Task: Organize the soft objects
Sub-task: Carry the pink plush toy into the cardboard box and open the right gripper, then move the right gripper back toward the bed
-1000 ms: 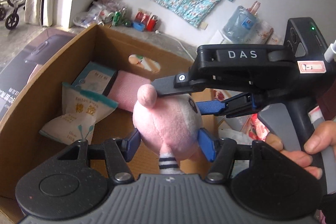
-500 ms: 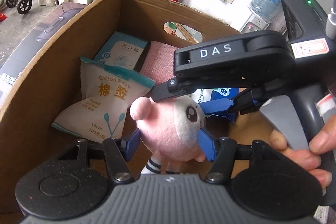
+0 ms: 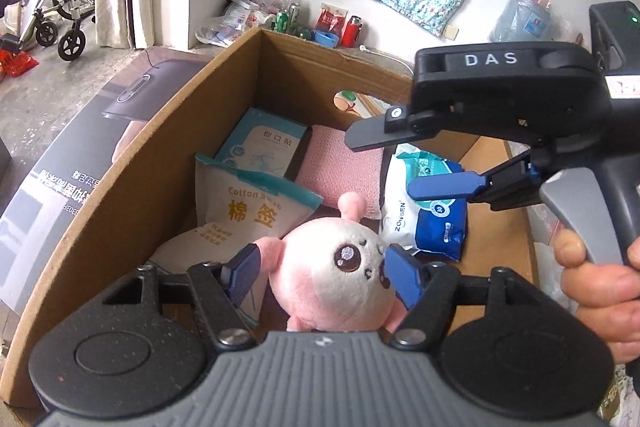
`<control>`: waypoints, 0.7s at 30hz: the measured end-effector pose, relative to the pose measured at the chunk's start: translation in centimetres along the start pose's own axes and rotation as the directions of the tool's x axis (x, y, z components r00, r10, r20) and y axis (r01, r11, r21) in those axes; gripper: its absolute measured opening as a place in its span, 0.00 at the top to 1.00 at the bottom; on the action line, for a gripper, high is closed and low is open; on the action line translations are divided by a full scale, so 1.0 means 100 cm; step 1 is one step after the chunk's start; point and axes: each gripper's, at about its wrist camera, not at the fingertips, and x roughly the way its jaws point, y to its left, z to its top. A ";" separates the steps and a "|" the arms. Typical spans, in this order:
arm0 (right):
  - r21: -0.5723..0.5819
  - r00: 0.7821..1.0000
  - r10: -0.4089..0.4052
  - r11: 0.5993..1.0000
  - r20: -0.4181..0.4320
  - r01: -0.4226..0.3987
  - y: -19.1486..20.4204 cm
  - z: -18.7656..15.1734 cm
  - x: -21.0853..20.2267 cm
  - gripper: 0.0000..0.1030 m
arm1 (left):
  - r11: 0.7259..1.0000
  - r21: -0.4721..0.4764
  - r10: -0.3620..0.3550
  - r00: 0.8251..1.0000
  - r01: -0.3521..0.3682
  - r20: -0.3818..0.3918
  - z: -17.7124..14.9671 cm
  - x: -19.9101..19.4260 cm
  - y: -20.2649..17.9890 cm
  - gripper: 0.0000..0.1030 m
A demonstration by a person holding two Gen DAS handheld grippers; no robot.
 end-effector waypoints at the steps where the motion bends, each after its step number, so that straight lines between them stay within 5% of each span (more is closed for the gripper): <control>1: -0.013 1.000 0.005 1.000 0.019 -0.005 0.001 -0.002 -0.009 0.29 | 1.000 0.003 -0.003 1.000 0.003 0.012 0.001 -0.004 -0.002 0.31; 6: -0.093 0.992 0.015 0.996 0.123 -0.004 -0.002 -0.013 -0.075 0.26 | 0.999 0.046 -0.029 0.996 0.025 0.084 -0.001 -0.028 -0.018 0.27; 11: -0.130 0.969 -0.056 0.987 0.240 0.089 -0.030 -0.031 -0.160 0.23 | 0.988 0.126 -0.110 0.984 0.092 0.143 -0.010 -0.051 -0.049 0.22; 21: 0.045 0.913 -0.228 0.973 0.338 0.226 -0.143 -0.102 -0.283 0.23 | 0.926 0.302 -0.279 0.949 0.226 0.148 -0.050 -0.071 -0.135 0.21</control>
